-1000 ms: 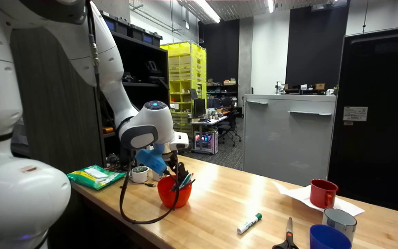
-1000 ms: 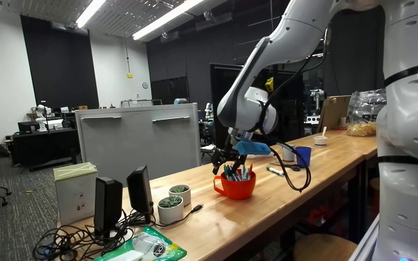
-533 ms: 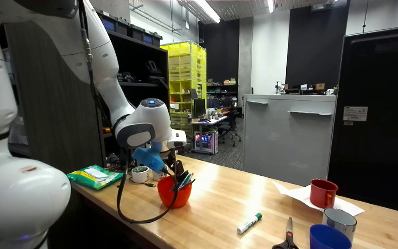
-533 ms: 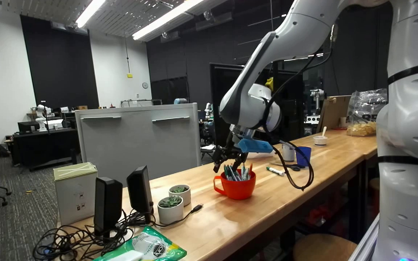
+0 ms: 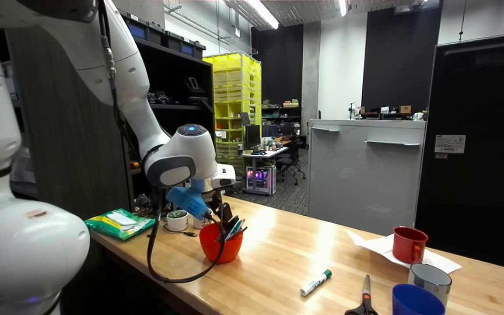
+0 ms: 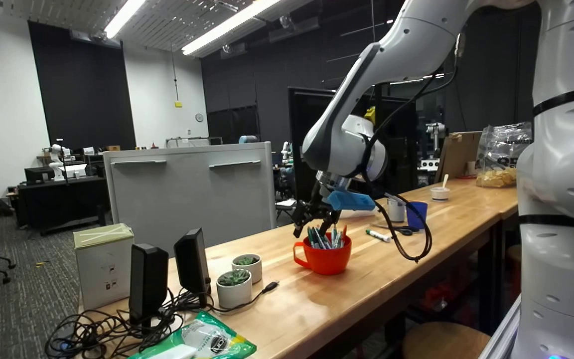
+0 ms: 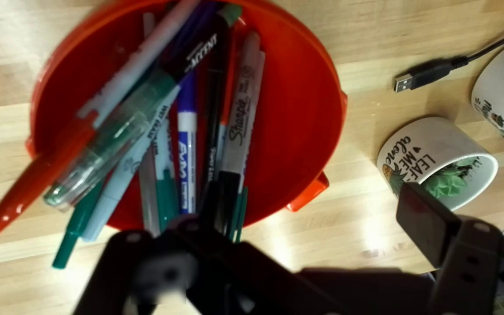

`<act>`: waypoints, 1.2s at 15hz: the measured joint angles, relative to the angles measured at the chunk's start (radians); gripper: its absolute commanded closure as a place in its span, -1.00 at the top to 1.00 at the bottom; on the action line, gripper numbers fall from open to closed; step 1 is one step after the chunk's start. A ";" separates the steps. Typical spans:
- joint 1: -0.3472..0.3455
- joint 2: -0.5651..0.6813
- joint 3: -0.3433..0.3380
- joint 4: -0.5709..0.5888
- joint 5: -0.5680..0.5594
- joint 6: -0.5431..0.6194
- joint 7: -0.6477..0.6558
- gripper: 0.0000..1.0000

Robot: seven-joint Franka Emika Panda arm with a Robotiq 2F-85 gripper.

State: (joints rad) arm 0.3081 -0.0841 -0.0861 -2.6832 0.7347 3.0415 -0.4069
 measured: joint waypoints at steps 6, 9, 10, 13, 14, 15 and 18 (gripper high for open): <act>0.000 0.000 0.000 0.000 0.010 0.000 -0.006 1.00; 0.001 -0.001 0.000 0.002 0.040 0.002 -0.047 1.00; 0.001 -0.002 0.000 0.002 0.042 0.002 -0.052 1.00; 0.001 -0.003 0.000 0.002 0.042 0.002 -0.054 1.00; 0.000 -0.002 0.000 0.002 0.042 0.002 -0.054 1.00; 0.000 0.000 0.000 0.002 0.042 0.002 -0.054 1.00; -0.001 0.006 -0.001 0.003 0.042 0.002 -0.054 1.00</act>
State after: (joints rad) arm 0.3076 -0.0780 -0.0870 -2.6805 0.7764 3.0433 -0.4607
